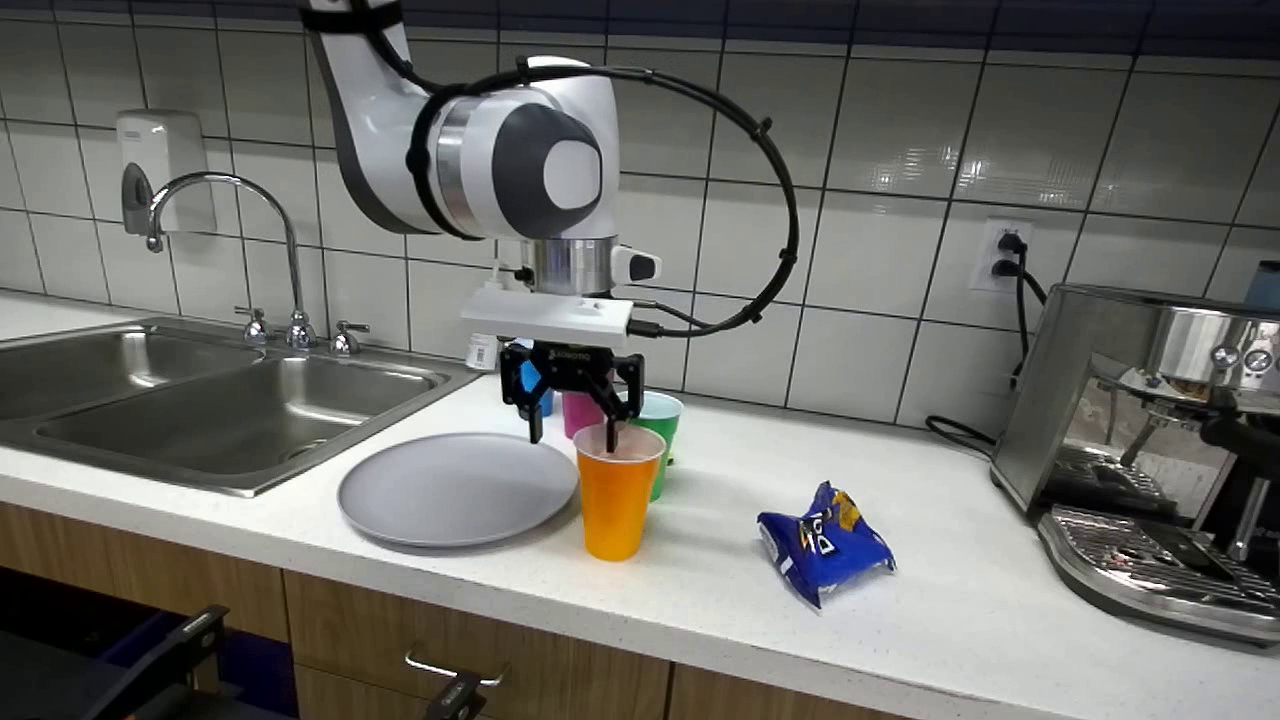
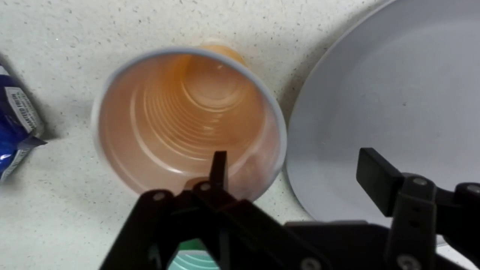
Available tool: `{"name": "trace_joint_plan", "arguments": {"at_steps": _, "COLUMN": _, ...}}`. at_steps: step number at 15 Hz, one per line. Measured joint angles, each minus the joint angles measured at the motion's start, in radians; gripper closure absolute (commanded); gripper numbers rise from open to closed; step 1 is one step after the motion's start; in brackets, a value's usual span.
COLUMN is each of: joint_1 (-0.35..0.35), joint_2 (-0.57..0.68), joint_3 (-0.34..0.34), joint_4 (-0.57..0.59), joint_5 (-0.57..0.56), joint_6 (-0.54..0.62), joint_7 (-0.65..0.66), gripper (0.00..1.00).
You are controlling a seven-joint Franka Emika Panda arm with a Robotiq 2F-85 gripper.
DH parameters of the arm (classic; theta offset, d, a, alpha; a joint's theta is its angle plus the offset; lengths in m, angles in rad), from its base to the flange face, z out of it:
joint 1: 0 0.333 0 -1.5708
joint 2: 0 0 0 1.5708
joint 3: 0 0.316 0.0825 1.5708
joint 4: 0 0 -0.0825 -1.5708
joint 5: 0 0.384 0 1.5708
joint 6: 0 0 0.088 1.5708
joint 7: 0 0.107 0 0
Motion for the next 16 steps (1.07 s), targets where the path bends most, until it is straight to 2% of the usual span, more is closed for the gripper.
{"name": "trace_joint_plan", "arguments": {"at_steps": 7, "joint_1": -0.007, "joint_2": 0.011, "joint_3": 0.0, "joint_4": 0.01, "joint_5": 0.0, "joint_6": 0.003, "joint_7": 0.0, "gripper": 0.97}}
{"name": "trace_joint_plan", "arguments": {"at_steps": 9, "joint_1": -0.009, "joint_2": 0.011, "joint_3": 0.0, "joint_4": 0.011, "joint_5": 0.0, "joint_6": 0.003, "joint_7": 0.0, "gripper": 1.0}}
{"name": "trace_joint_plan", "arguments": {"at_steps": 16, "joint_1": -0.026, "joint_2": 0.008, "joint_3": -0.003, "joint_4": 0.023, "joint_5": -0.002, "joint_6": 0.007, "joint_7": 0.001, "gripper": 0.99}}
